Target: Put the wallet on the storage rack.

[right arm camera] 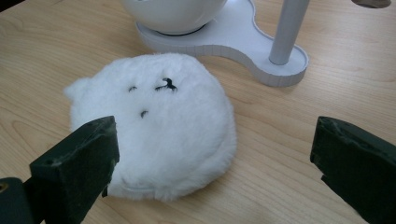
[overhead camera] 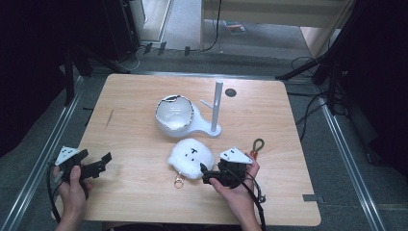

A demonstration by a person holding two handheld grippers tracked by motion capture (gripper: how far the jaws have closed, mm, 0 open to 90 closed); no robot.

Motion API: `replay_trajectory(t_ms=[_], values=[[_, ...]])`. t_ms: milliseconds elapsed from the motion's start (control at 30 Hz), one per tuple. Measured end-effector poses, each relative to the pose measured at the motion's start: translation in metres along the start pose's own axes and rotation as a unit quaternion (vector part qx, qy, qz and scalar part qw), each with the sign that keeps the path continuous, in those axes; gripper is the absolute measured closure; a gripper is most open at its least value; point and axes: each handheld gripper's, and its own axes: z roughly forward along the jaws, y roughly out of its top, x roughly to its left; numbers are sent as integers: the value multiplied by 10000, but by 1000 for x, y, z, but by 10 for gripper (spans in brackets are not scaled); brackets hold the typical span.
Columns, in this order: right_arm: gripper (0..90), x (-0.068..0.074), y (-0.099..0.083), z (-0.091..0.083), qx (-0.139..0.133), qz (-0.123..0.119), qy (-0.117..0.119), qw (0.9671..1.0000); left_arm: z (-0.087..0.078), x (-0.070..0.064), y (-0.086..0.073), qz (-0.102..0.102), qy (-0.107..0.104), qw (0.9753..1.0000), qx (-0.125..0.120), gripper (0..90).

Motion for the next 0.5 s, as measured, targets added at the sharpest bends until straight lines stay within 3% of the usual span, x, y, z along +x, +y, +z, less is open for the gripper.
replay_trajectory(t_ms=[500], values=[[3, 12, -4, 21, 299, 25, 177, 9994, 0, -1, 0, 28, 3, 10000, -33, 25]])
